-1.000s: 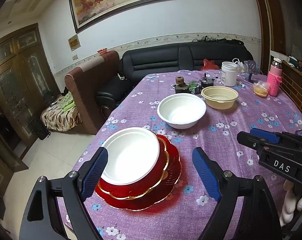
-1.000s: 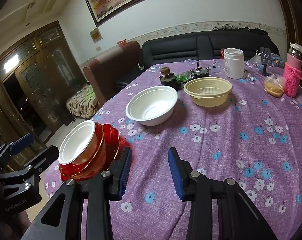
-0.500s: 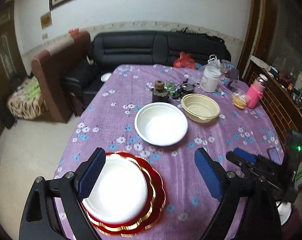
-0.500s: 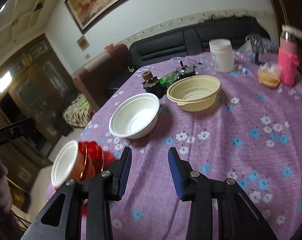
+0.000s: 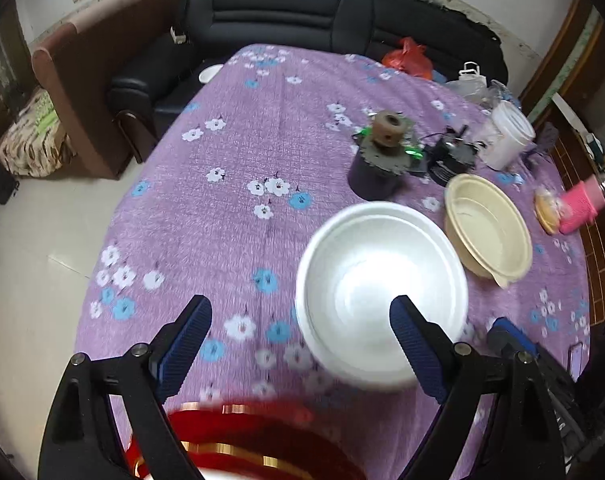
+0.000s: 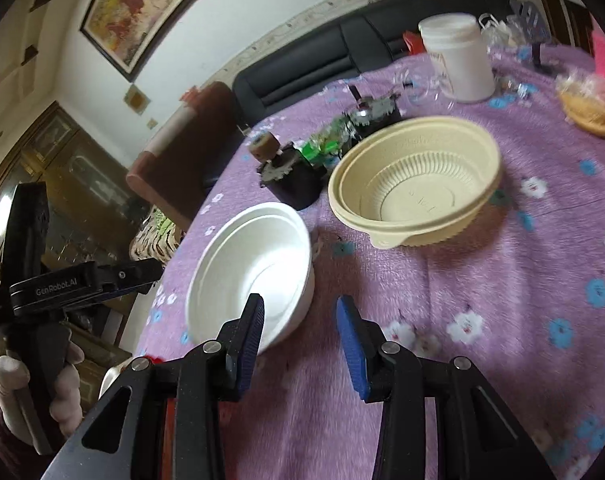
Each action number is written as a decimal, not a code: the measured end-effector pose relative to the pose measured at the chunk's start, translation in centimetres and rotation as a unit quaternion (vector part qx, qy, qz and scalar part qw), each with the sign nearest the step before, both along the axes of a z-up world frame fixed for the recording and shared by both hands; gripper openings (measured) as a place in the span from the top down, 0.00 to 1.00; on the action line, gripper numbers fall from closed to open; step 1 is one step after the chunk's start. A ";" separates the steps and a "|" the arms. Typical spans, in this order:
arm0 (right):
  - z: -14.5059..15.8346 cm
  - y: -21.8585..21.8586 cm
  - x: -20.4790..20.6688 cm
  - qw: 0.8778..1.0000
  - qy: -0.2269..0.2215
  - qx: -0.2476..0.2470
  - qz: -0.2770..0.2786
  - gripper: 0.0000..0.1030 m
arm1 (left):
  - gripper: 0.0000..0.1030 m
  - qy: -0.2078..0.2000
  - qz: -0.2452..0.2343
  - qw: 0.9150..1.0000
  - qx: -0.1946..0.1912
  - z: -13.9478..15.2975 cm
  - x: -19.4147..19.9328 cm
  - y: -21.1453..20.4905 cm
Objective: Organize plates and bowls
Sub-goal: 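Grasp the rim of the second white paper bowl with the right gripper, then carry the second white bowl and lower it into the first white bowl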
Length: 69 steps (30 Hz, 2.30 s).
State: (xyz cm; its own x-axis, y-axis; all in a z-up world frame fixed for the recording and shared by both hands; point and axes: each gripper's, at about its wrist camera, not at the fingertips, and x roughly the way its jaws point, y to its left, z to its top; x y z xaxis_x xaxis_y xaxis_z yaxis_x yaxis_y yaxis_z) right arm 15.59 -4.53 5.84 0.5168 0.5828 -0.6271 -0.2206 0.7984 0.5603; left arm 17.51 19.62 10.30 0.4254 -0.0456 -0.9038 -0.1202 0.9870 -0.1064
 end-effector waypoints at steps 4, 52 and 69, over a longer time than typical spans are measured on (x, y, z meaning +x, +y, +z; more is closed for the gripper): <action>-1.7 1.5 2.0 1.000 0.022 -0.001 0.006 0.59 | 0.12 0.014 0.000 1.000 -0.009 -1.5 2.4 0.4; 4.7 14.3 -12.9 0.978 -0.070 -0.092 0.173 0.82 | 0.62 -0.044 0.038 0.998 0.013 2.0 -20.7 5.8; 5.6 15.9 -15.6 0.961 -0.175 -0.146 0.155 0.50 | 0.32 -0.124 0.079 0.986 0.084 3.0 -24.6 5.7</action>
